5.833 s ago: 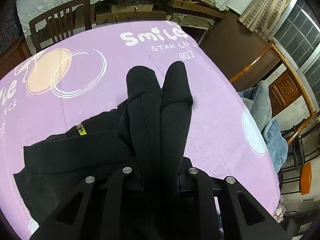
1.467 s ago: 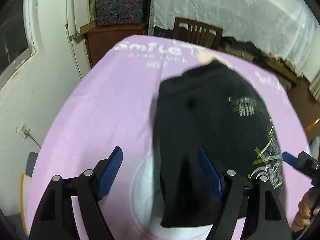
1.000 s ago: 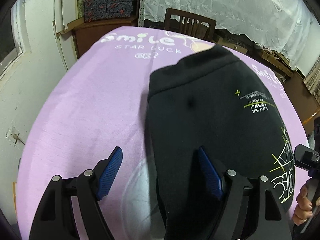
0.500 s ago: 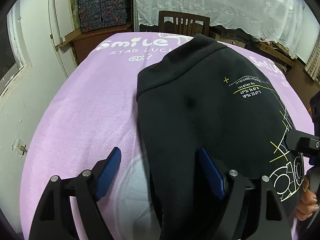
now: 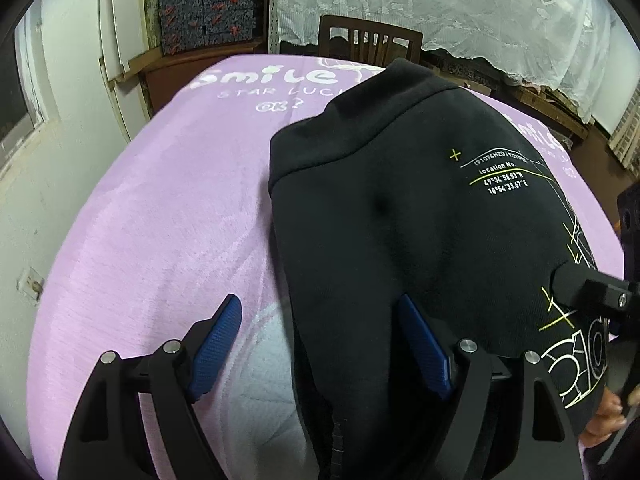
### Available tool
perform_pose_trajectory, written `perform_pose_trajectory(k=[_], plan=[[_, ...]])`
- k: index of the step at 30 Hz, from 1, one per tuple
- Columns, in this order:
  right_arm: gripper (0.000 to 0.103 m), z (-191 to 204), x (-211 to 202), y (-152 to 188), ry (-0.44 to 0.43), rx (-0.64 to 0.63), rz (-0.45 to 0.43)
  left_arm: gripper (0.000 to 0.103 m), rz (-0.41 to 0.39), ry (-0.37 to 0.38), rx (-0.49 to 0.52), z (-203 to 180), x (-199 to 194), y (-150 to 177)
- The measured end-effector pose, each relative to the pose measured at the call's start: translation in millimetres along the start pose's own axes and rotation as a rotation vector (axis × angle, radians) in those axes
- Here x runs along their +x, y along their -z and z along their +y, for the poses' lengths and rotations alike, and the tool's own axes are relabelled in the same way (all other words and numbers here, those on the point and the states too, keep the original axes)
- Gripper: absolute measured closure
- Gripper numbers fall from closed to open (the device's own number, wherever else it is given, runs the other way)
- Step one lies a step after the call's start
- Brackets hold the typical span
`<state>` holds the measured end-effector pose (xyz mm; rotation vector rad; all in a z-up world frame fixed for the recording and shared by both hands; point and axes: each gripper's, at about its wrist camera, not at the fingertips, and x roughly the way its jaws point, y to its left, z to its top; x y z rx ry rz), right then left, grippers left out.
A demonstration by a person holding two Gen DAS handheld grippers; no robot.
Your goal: Fold large clothes
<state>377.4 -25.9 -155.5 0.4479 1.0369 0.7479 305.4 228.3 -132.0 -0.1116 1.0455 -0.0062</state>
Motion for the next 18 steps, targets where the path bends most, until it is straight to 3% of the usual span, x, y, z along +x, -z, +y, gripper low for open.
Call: perform_pose_trajectory(k=[5, 14, 18], plan=[[0.004, 0.2, -0.3, 4.8, 0.010, -0.008, -0.022, 0.021, 0.024, 0.057, -0.048, 9.4, 3.9, -0.7], [0.012, -4.1, -3.7, 13.0, -0.011, -0.010, -0.054, 0.021, 0.003, 0.026, -0.016, 1.3, 2.3, 1.1], [0.010, -5.5, -2.9, 12.5, -0.009, -0.028, -0.043, 0.021, 0.002, 0.026, -0.015, 1.1, 2.7, 1.7]])
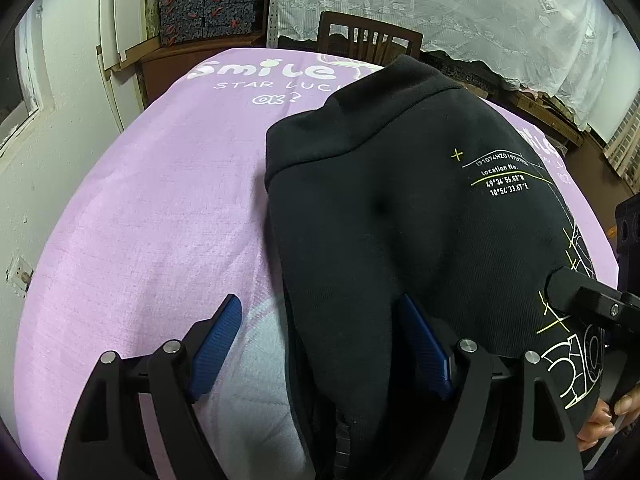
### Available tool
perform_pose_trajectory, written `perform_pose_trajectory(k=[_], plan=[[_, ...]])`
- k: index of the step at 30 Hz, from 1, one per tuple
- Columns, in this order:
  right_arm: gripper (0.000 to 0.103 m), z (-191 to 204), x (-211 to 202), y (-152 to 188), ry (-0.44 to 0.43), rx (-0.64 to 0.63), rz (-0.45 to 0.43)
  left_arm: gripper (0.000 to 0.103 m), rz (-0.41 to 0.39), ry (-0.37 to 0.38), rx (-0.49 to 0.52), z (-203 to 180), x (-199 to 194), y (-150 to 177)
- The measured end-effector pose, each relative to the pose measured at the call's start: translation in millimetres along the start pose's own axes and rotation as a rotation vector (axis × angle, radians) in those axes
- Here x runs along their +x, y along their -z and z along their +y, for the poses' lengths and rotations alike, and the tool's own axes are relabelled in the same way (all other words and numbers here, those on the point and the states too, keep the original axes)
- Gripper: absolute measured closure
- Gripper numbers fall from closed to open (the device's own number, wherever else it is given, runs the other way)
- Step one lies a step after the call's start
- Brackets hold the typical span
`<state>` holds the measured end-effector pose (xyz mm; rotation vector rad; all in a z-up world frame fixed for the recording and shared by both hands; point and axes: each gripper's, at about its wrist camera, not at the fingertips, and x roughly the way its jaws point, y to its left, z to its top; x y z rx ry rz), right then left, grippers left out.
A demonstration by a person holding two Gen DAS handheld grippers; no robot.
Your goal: Fold large clothes
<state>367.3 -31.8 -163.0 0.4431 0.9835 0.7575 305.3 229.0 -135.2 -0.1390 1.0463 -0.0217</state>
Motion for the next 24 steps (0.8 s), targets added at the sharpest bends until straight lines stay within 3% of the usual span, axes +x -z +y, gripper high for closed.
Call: perform_pose_trajectory(k=[5, 11, 20, 24], plan=[[0.007, 4.3, 2.7, -1.5, 0.013, -0.011, 0.005, 0.026, -0.004, 0.011, 0.008, -2.2, -1.5, -0.2], [0.016, 0.0, -2.5, -0.7, -0.022, 0.017, -0.026, 0.032, -0.031, -0.009, 0.050, -11.0, -5.6, 1.5], [0.017, -3.4, -2.0, -0.8, -0.032, 0.019, -0.018, 0.032, -0.028, -0.006, 0.050, -10.5, -4.3, 1.6], [0.016, -0.7, -0.9, -1.7, -0.027, 0.012, -0.017, 0.025, 0.009, 0.035, -0.007, 2.0, 0.7, -2.4]])
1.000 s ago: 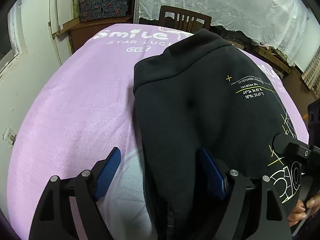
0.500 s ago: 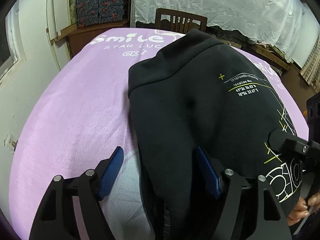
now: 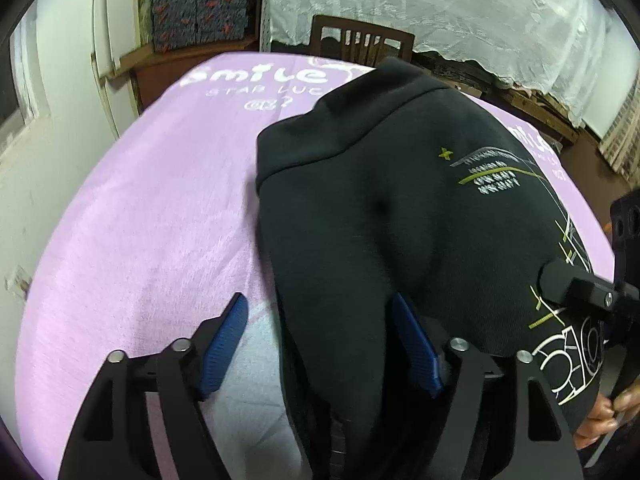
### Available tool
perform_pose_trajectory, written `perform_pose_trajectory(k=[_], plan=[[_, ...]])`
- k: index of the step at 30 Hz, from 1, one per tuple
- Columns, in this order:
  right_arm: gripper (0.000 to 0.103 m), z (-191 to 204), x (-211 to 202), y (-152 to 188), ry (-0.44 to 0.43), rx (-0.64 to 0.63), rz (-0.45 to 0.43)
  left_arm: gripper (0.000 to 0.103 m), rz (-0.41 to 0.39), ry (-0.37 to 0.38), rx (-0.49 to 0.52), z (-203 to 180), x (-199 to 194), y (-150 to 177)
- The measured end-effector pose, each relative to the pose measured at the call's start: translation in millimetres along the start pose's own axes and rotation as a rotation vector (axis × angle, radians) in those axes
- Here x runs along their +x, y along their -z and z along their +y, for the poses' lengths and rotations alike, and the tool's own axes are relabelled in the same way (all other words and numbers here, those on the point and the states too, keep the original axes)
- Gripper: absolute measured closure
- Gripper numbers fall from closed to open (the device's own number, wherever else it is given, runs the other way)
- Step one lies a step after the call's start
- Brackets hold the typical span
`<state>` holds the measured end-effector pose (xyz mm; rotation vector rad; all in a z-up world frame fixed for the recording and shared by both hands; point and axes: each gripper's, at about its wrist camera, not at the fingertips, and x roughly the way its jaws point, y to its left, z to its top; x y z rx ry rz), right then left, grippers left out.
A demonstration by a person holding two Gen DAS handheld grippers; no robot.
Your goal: Fold large clothes
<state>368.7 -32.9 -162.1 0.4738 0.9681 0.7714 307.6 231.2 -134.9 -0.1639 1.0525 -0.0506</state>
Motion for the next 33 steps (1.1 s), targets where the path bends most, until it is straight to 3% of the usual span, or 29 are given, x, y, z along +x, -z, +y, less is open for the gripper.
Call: perform_pose_trajectory(k=[2, 5, 6, 8, 10, 15, 19, 23, 29, 33], plan=[[0.016, 0.6, -0.9, 0.5, 0.000, -0.002, 0.000, 0.024, 0.012, 0.050, -0.037, 8.8, 0.8, -3.7], [0.016, 0.6, -1.0, 0.2, -0.003, 0.004, -0.003, 0.025, 0.003, 0.054, -0.028, 7.2, 0.4, -3.1], [0.016, 0.5, -1.1, 0.3, -0.004, 0.006, -0.005, 0.029, 0.000, 0.067, -0.021, 5.0, -0.3, -2.5], [0.017, 0.0, -1.7, 0.9, -0.007, 0.010, -0.011, 0.045, 0.005, 0.114, -0.022, 3.6, -0.9, -2.7], [0.018, -2.1, -4.1, 2.6, -0.015, 0.019, -0.022, 0.045, 0.005, 0.130, -0.026, 3.6, -0.8, -2.3], [0.025, -7.6, -9.9, 2.3, -0.069, 0.061, -0.040, 0.050, -0.023, 0.114, 0.012, -6.3, -6.2, -0.3], [0.029, -3.8, -13.7, 0.7, -0.100, 0.063, -0.042, 0.056, -0.083, 0.023, 0.118, -30.6, -16.4, 6.9], [0.036, -1.9, -24.3, 0.1, -0.167, 0.103, -0.050, 0.059, -0.077, 0.074, 0.083, -31.1, -22.3, 6.2], [0.038, 4.1, -40.6, 4.0, -0.208, 0.135, -0.058, 0.069, -0.092, 0.102, 0.101, -50.9, -39.8, 5.8], [0.038, 7.3, -57.8, 8.7, -0.253, 0.165, -0.070, 0.071, -0.111, 0.112, 0.113, -67.2, -58.1, 9.4]])
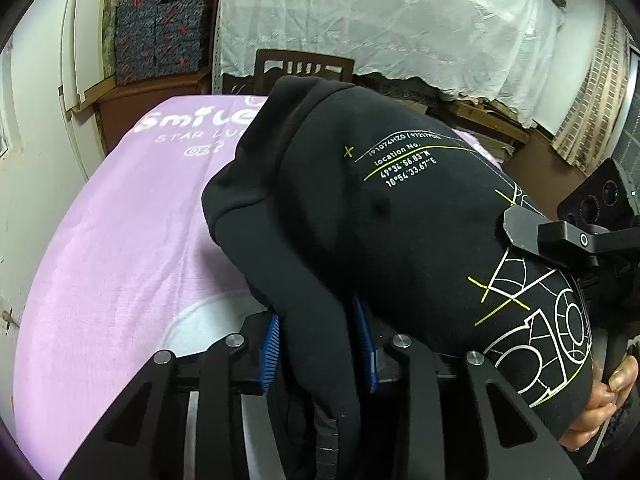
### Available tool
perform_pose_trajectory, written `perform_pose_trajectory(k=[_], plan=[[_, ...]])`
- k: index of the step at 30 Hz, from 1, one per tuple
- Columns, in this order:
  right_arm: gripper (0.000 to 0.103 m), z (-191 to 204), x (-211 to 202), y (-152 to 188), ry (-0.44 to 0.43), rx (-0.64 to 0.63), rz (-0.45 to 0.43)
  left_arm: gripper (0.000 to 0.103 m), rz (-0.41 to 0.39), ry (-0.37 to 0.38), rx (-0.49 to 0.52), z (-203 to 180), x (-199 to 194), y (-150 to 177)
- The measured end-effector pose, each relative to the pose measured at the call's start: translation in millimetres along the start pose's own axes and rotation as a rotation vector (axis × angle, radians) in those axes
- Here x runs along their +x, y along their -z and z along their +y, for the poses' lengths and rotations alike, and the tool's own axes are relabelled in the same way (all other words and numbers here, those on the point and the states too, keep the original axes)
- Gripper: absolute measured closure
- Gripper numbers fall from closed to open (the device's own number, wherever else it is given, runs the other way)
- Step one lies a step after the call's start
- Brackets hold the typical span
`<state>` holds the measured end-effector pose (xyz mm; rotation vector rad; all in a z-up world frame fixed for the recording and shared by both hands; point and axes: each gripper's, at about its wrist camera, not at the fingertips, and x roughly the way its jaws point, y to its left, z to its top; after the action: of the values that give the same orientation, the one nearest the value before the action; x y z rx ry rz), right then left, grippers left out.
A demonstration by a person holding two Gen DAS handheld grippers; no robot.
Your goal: Fold large clothes
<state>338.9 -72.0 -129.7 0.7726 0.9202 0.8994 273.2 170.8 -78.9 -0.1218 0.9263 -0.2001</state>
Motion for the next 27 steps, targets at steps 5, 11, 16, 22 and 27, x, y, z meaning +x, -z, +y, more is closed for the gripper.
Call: perform_pose_trajectory(k=[5, 11, 16, 22, 27], plan=[[0.038, 14.9, -28.1, 14.1, -0.065, 0.019, -0.028, 0.072, -0.051, -0.032, 0.032, -24.5, -39.0, 3.7], [0.038, 49.5, -57.6, 40.1, -0.182, 0.015, -0.037, 0.072, -0.141, -0.101, 0.047, -45.9, -108.0, 19.9], [0.038, 91.4, -78.3, 67.2, -0.261, -0.041, -0.029, 0.072, -0.215, -0.149, 0.053, -62.6, -166.4, 47.4], [0.038, 127.1, -103.1, 116.5, -0.346, -0.072, -0.020, 0.072, -0.265, -0.190, 0.069, -76.8, -217.5, 83.2], [0.038, 142.9, -110.6, 155.7, -0.399, -0.075, -0.010, 0.072, -0.288, -0.252, 0.062, -71.5, -243.0, 112.9]])
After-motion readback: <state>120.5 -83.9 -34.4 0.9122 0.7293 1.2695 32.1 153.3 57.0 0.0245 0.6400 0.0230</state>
